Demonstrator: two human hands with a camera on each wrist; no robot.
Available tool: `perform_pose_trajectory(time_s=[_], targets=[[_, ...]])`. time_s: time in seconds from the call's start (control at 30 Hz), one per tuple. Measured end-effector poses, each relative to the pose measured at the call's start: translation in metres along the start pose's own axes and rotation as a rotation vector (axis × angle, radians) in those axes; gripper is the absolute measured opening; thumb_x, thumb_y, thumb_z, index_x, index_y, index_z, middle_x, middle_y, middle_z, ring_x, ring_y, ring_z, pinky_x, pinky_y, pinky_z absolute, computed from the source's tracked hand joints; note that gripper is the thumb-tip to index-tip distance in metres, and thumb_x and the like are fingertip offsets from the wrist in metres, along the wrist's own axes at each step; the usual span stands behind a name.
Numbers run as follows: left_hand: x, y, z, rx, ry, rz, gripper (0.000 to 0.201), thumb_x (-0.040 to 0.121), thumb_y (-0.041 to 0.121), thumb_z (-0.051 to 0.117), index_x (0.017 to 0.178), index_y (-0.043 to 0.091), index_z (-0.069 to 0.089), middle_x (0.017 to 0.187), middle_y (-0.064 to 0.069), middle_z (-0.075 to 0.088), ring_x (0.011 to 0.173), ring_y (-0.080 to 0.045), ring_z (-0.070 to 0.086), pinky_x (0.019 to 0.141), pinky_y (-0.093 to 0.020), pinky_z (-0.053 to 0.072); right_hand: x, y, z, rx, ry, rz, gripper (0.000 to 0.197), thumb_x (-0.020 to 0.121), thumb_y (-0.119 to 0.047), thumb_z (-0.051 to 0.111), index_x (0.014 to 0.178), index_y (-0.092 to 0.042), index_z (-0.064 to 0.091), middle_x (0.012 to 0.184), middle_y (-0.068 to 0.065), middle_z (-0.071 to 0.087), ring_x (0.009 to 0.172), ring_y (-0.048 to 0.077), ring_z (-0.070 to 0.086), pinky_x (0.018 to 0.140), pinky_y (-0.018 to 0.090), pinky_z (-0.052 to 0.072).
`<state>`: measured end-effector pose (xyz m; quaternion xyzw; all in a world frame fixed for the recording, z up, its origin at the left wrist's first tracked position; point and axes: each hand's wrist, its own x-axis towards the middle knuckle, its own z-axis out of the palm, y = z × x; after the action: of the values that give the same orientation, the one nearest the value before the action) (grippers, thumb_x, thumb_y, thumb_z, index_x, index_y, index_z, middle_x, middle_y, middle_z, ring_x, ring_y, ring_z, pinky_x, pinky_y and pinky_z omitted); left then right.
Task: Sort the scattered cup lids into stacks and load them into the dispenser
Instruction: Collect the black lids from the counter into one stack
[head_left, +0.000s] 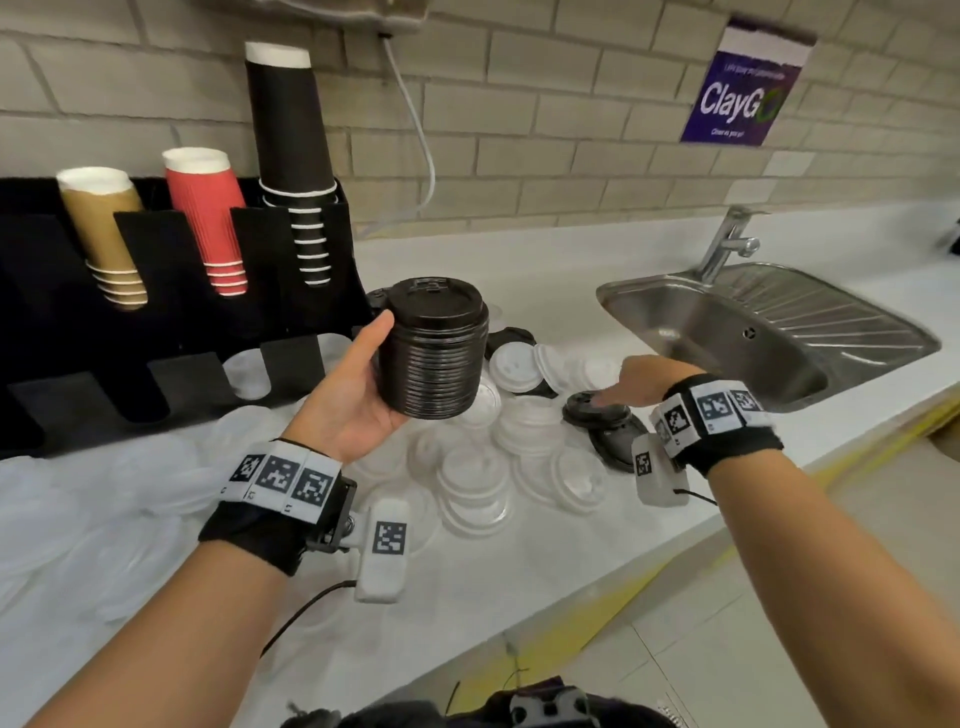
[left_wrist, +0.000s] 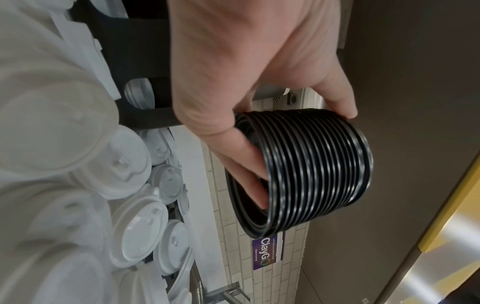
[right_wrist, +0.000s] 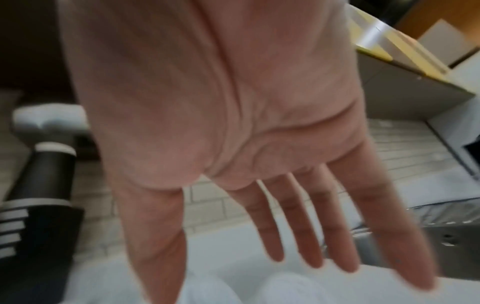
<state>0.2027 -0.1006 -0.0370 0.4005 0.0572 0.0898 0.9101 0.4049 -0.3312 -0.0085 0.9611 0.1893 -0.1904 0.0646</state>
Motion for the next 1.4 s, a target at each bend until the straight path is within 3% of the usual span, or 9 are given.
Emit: perform_pose_trajectory(time_s=[0.13,0.27,0.37,0.67,0.83,1.0,1.1,1.2,1.4], targets=[[0.002,-0.004,0.004,0.012,0.038,-0.019,0.057,0.083,0.045,0.054,0.132,0.016,0.057,0.131,-0.011,0.063,0.117,-0.027,0.062,0.08,-0.038,0.058,0.002,0.009,0.019,0.029,-0.086,0.108,0.053,0.078,-0.058,0.067,0.09,-0.007,0.057,0.106,0.009,0.062,0.092,0.026,0.056,0.078,0.031,0.04],[0.001,-0.006,0.005,0.017,0.05,-0.027,0.06,0.081,0.044,0.055,0.134,0.016,0.055,0.129,-0.009,0.064,0.114,-0.026,0.064,0.077,-0.038,0.059,0.002,0.01,0.033,0.154,-0.018,0.184,0.089,0.071,-0.049,0.078,0.133,-0.002,0.036,0.126,0.015,0.055,0.114,0.032,0.055,0.089,0.038,0.046],[0.0,-0.005,0.004,0.027,0.051,-0.029,0.053,0.081,0.045,0.056,0.127,0.017,0.06,0.126,-0.009,0.066,0.111,-0.025,0.066,0.074,-0.036,0.059,0.002,0.009,0.039,0.178,0.015,0.139,0.096,0.073,-0.043,0.079,0.14,-0.002,0.025,0.129,0.017,0.054,0.116,0.034,0.054,0.083,0.037,0.043],[-0.003,-0.002,0.002,0.035,0.065,-0.029,0.051,0.083,0.044,0.055,0.126,0.017,0.06,0.126,-0.009,0.066,0.112,-0.026,0.065,0.075,-0.036,0.059,-0.018,0.024,0.038,-0.262,0.184,0.043,0.034,0.06,-0.029,0.069,0.09,-0.015,0.06,0.073,0.0,0.061,0.069,0.02,0.06,0.05,0.022,0.041],[-0.002,-0.003,0.005,0.027,0.072,-0.038,0.055,0.082,0.042,0.056,0.13,0.016,0.057,0.128,-0.011,0.064,0.114,-0.027,0.064,0.076,-0.038,0.059,-0.011,0.008,0.012,-0.151,0.232,0.177,0.076,0.068,-0.035,0.074,0.132,-0.021,0.034,0.124,0.013,0.046,0.12,0.034,0.043,0.085,0.049,0.049],[0.0,-0.007,0.008,0.039,0.103,-0.084,0.061,0.079,0.04,0.06,0.133,0.014,0.055,0.127,-0.012,0.065,0.112,-0.028,0.065,0.075,-0.039,0.06,-0.018,-0.017,-0.017,0.657,0.242,-0.384,0.06,0.075,-0.027,0.075,0.124,-0.035,0.043,0.114,0.009,0.053,0.093,0.024,0.057,0.074,0.031,0.051],[0.001,-0.01,0.007,0.071,0.112,-0.103,0.051,0.078,0.04,0.062,0.122,0.015,0.063,0.119,-0.01,0.069,0.105,-0.026,0.069,0.071,-0.038,0.06,-0.041,-0.038,-0.031,1.028,0.108,-0.64,0.048,0.071,-0.019,0.069,0.108,-0.044,0.052,0.102,0.0,0.054,0.09,0.017,0.058,0.083,0.041,0.052],[0.0,-0.014,0.005,0.106,0.096,-0.122,0.039,0.076,0.04,0.064,0.108,0.018,0.07,0.111,-0.007,0.073,0.1,-0.023,0.07,0.072,-0.038,0.06,-0.059,-0.055,-0.042,1.041,0.084,-0.826,0.045,0.073,-0.012,0.063,0.11,-0.036,0.057,0.108,0.007,0.053,0.091,0.021,0.056,0.083,0.045,0.046],[-0.006,-0.017,0.006,0.184,0.08,-0.127,0.054,0.073,0.041,0.067,0.12,0.017,0.06,0.109,-0.004,0.073,0.098,-0.021,0.071,0.068,-0.036,0.059,-0.074,-0.075,-0.046,0.704,0.082,-0.902,0.049,0.077,-0.014,0.07,0.122,-0.031,0.059,0.119,0.007,0.06,0.103,0.013,0.057,0.084,0.016,0.048]])
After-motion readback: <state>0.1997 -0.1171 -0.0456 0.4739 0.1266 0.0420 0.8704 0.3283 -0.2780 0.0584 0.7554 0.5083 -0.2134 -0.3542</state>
